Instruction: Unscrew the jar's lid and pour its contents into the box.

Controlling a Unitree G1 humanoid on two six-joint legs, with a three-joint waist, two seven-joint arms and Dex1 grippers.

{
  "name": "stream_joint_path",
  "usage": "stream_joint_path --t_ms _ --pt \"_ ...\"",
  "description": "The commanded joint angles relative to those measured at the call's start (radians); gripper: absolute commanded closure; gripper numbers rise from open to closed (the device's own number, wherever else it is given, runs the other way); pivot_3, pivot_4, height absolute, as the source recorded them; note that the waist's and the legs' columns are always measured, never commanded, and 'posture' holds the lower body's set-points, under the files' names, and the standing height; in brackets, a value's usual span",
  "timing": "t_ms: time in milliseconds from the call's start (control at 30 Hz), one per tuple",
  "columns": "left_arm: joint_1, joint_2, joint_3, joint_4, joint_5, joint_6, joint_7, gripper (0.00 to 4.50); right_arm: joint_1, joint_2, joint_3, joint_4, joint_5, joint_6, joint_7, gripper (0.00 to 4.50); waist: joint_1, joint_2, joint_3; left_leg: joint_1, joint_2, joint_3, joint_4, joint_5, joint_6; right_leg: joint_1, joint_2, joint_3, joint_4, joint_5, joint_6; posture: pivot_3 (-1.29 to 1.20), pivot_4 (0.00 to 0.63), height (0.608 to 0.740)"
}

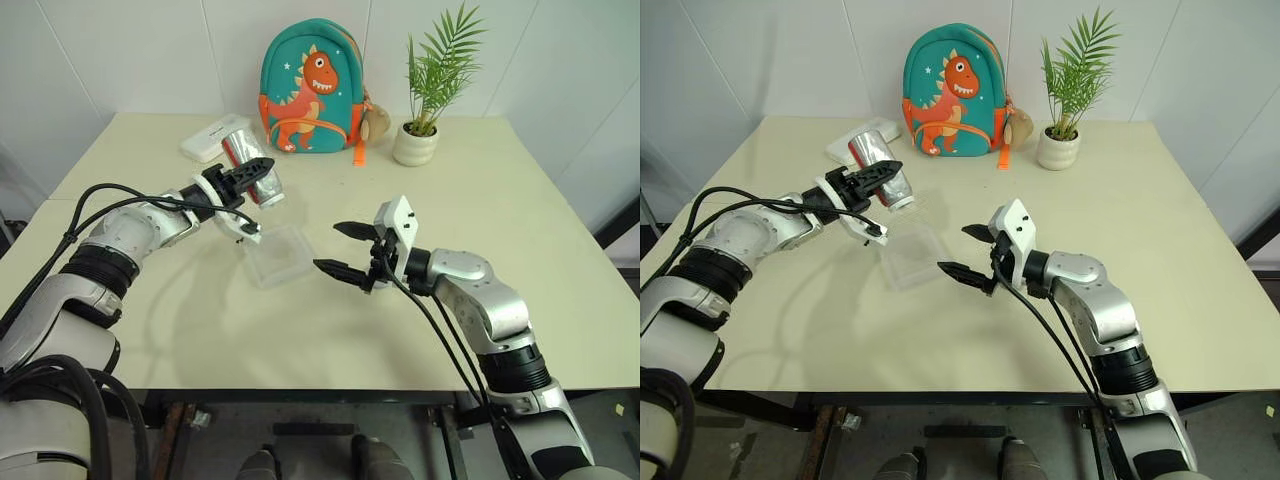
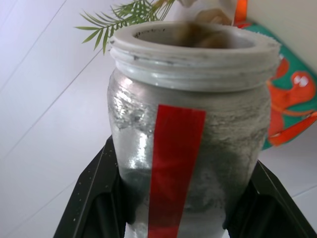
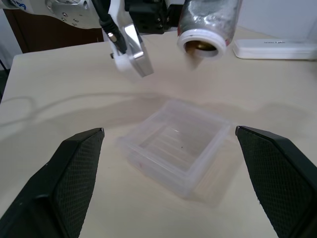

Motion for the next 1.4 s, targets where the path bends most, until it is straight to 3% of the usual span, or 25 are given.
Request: stream_joint_path --t_ms 33,333,400,500,633,733,867,1033,1233,1400 --pt "-0.019 0.002 0.003 -0.028 0.013 0.036 0.042 2.55 0.0 0.013 -0.018 -0.028 0.019 -0.024 -0.002 0.03 0.001 0.0 0.0 0.0 0.0 0.0 0.0 0.0 0.0 0.0 0.0 0.0 0.0 0.0 0.0 0.0 0.15 0.74" --pt "0.023 0.034 0.018 -0.094 -0.012 0.008 -0.024 2.55 0.008 0.026 -0.029 -0.025 0.022 -0.027 -0.013 0.03 0.003 0.0 0.0 0.0 0.0 0.0 0.0 0.0 0.0 0.0 0.0 0.0 0.004 0.0 0.0 0.0 0.15 0.74" --pt "0.035 0.033 0.057 -0.078 -0.098 -0.046 -0.081 2.55 0.011 0.028 -0.028 -0.026 0.023 -0.027 -0.012 0.03 0.003 0.0 0.0 0.0 0.0 0.0 0.001 0.0 0.0 0.0 0.0 0.0 0.004 0.0 0.0 0.0 0.15 0.74" --pt "0.061 0.022 0.141 -0.027 -0.287 -0.136 -0.213 2.55 0.014 0.029 -0.025 -0.03 0.025 -0.027 -0.012 0.03 0.002 0.0 0.0 0.0 0.0 0.0 0.001 0.0 0.0 0.0 0.0 0.0 0.004 0.0 0.0 0.0 0.15 0.74" --pt "0.153 -0.012 0.354 0.069 -0.75 -0.249 -0.582 2.55 0.018 0.023 -0.022 -0.041 0.027 -0.028 -0.003 0.03 -0.001 0.0 0.0 0.002 0.0 0.0 0.001 0.0 0.0 0.0 0.0 0.0 0.005 -0.001 -0.002 0.0 0.15 0.74" --pt "0.169 -0.049 0.52 0.13 -0.998 -0.124 -0.804 2.55 0.02 0.015 -0.022 -0.044 0.027 -0.033 0.007 0.03 0.002 0.0 0.0 0.001 0.0 0.0 0.002 0.001 0.0 -0.001 0.0 0.0 0.007 -0.001 -0.002 0.0 0.15 0.74" --pt "0.148 -0.12 0.807 0.215 -1.367 0.198 -1.055 2.55 0.023 0.005 -0.017 -0.039 0.012 -0.062 0.02 0.03 0.001 0.0 0.0 0.001 0.0 0.0 0.005 0.001 0.0 0.0 0.0 0.0 0.008 -0.001 -0.002 0.0 0.15 0.74" --pt "0.211 -0.152 1.045 0.21 -1.608 0.385 -1.114 2.55 0.031 -0.004 -0.007 -0.03 -0.001 -0.087 0.027 0.03 -0.005 0.0 0.0 0.003 0.0 -0.001 0.005 0.001 0.0 0.001 0.0 0.0 0.01 -0.001 -0.002 0.0 0.15 0.74" --pt "0.355 -0.173 1.146 0.184 -1.694 0.29 -1.147 2.55 0.034 -0.016 0.004 -0.03 -0.029 -0.127 0.041 0.03 -0.01 -0.001 -0.001 0.003 0.0 -0.001 0.005 0.001 0.0 0.002 0.0 0.0 0.013 -0.001 -0.002 0.0 0.15 0.74" --pt "0.414 -0.176 1.156 0.194 -1.7 0.244 -1.159 2.55 0.038 -0.022 0.011 -0.03 -0.048 -0.148 0.046 0.03 -0.006 -0.002 -0.001 0.004 0.0 -0.001 0.007 0.002 -0.001 0.003 0.0 0.0 0.011 -0.001 -0.002 0.0 0.15 0.74"
